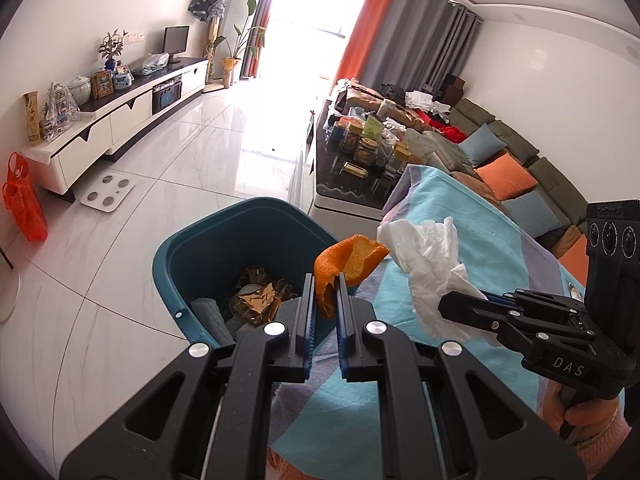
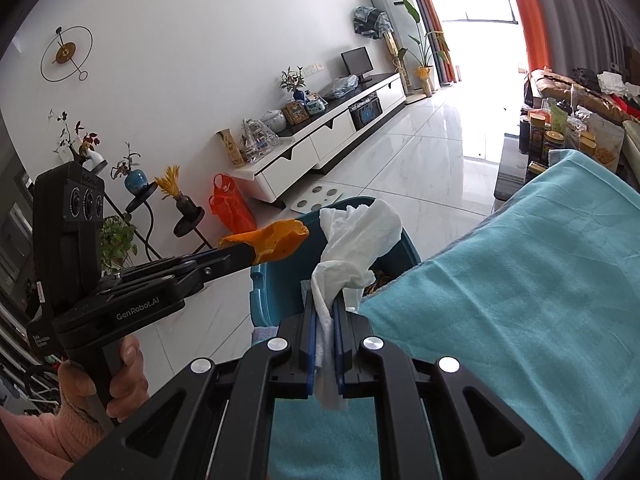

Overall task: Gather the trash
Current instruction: 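Carry the tissue and orange peel with both tools over the teal bin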

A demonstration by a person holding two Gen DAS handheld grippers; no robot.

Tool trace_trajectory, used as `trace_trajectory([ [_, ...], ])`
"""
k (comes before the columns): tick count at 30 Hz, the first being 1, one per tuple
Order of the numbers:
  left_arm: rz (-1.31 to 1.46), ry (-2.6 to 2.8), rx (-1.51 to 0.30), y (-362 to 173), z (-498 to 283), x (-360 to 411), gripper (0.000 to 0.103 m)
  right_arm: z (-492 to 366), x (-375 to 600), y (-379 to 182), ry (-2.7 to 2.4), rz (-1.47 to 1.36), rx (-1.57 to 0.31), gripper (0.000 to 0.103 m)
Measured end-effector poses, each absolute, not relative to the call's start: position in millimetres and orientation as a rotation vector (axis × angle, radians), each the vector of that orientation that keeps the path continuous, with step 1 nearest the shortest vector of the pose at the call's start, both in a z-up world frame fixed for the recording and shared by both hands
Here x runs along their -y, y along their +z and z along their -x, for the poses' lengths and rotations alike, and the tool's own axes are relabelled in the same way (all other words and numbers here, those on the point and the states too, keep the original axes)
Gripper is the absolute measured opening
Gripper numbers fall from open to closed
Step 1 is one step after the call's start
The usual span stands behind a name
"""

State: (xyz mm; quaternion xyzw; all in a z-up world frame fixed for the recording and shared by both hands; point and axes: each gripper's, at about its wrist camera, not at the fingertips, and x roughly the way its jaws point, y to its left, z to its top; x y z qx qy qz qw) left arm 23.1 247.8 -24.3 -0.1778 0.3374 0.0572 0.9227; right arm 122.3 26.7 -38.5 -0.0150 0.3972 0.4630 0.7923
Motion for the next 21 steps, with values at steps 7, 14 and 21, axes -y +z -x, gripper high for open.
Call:
trace_trajectory([
  [7,0.372,0.147,-0.7,-29,-27,-252,0.01,-129,-39,-40,1.008,0.037,-0.873,0.006],
  [14,0.387,0.177,-0.713,-38,-32,-262,0.01,-137,-53,-45,1.022,0.032,-0.9,0.006],
  [21,0.397,0.202,-0.723,-46,-41,-269,0.01,-144,-68,-53,1.022,0.026,-0.929,0.006],
])
